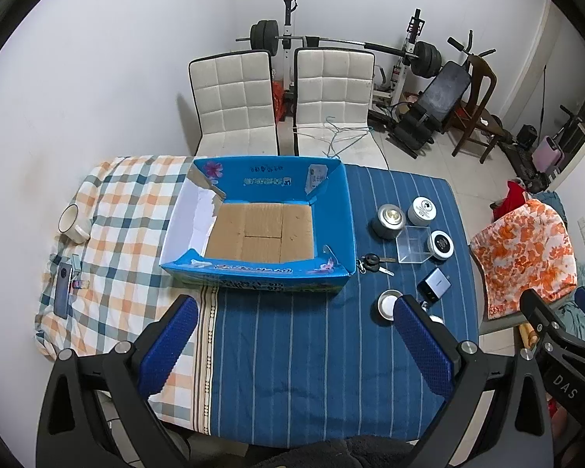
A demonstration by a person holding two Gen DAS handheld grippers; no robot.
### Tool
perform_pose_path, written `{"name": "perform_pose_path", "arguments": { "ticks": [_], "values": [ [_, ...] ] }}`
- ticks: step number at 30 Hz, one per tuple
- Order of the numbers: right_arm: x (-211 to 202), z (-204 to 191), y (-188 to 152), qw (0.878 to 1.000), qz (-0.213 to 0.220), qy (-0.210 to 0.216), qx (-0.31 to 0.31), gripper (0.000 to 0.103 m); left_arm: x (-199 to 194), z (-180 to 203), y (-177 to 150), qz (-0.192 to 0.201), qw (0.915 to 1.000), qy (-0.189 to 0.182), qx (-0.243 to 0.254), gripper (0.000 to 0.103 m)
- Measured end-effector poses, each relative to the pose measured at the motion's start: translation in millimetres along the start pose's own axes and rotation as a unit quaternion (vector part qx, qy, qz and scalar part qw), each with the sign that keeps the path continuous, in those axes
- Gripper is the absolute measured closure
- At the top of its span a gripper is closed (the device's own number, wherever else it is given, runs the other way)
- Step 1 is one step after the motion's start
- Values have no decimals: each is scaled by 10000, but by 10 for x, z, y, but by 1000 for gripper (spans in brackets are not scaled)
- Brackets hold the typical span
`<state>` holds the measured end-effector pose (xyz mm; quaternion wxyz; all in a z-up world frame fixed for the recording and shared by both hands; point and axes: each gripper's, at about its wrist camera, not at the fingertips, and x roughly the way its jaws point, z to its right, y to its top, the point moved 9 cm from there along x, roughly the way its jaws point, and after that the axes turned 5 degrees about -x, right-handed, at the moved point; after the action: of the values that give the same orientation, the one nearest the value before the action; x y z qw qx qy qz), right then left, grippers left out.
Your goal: Organize rigid objects
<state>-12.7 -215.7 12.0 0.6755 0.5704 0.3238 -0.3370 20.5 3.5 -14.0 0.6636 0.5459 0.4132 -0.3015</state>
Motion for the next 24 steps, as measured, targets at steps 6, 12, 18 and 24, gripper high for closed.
{"name": "perform_pose_path", "arguments": {
  "ticks": [6, 12, 18, 24],
  "values": [
    [16, 24, -9, 10000, 5, 1, -7, 0, -18, 12, 6, 24, 10000, 27, 26, 0],
    [23, 31, -10, 10000, 2, 15, 19, 0, -18, 13, 13, 10, 10000, 13, 24, 0],
    [215, 163, 2, 9997, -126, 21, 205, 0, 22, 53, 53, -35, 10000, -16, 26, 0],
    [871, 532, 63, 9968, -475, 64, 632, 0, 365, 332, 178, -225, 9995, -163, 157, 0]
  ]
}}
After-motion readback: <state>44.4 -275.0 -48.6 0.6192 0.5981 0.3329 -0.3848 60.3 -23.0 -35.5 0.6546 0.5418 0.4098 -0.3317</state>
